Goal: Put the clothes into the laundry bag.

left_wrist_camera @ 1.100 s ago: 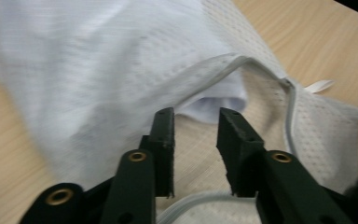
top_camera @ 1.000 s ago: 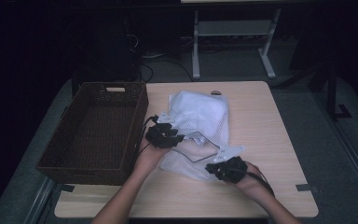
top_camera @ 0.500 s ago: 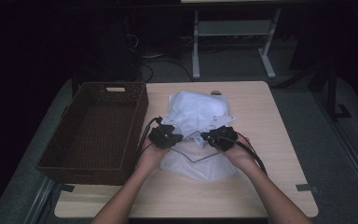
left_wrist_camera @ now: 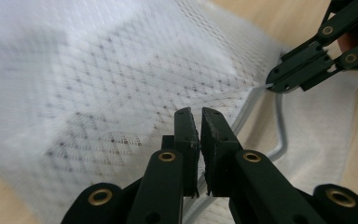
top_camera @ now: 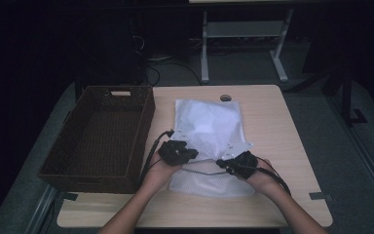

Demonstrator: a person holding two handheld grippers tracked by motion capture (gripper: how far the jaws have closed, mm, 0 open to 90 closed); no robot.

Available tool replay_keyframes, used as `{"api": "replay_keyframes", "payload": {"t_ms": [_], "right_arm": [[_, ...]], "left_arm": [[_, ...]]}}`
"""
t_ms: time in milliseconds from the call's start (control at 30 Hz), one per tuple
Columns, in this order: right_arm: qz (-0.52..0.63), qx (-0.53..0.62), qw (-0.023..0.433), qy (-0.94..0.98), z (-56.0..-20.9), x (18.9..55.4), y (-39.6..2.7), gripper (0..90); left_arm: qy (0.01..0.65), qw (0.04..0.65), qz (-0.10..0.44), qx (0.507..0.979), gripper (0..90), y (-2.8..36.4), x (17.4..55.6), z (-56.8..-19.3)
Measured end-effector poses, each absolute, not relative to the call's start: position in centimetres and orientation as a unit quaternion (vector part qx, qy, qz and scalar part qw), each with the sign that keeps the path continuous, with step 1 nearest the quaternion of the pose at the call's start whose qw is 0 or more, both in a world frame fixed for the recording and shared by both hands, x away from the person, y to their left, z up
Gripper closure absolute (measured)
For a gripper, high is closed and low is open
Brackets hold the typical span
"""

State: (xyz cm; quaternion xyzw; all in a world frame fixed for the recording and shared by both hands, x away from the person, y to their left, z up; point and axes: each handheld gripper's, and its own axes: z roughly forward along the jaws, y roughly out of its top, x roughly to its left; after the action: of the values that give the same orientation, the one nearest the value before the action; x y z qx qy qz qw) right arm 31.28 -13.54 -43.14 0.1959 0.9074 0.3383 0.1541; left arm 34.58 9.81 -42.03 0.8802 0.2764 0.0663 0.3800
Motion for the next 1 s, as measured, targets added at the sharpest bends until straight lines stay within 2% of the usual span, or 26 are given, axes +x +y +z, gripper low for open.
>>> {"api": "replay_keyframes", "payload": {"t_ms": [133, 267, 333, 600, 800, 1000], "right_arm": [[0.321, 0.197, 0.122, 0.918, -45.0, 31.4, -13.4, 89.0], [0.308, 0.204, 0.108, 0.923, -46.1, 31.9, -13.6, 88.1], [0.312, 0.210, 0.099, 0.921, -46.1, 32.1, -14.0, 84.8], [0.348, 0.247, 0.072, 0.902, -45.2, 31.9, -15.8, 68.1], [0.378, 0.269, 0.057, 0.884, -43.9, 31.4, -17.1, 44.9], [0.391, 0.273, 0.064, 0.877, -43.7, 29.8, -18.8, 36.9]], "left_arm": [[0.270, 0.350, 0.041, 0.896, 84.3, 8.9, 34.5, -44.3], [0.266, 0.328, 0.037, 0.906, 79.6, 8.6, 34.5, -45.6], [0.260, 0.323, 0.044, 0.909, 77.4, 8.6, 34.3, -45.8], [0.256, 0.342, 0.033, 0.903, 61.6, 9.1, 33.9, -45.4], [0.244, 0.373, 0.009, 0.895, 46.1, 10.1, 33.1, -44.4], [0.233, 0.384, 0.015, 0.893, 30.9, 11.2, 31.5, -44.0]]}}
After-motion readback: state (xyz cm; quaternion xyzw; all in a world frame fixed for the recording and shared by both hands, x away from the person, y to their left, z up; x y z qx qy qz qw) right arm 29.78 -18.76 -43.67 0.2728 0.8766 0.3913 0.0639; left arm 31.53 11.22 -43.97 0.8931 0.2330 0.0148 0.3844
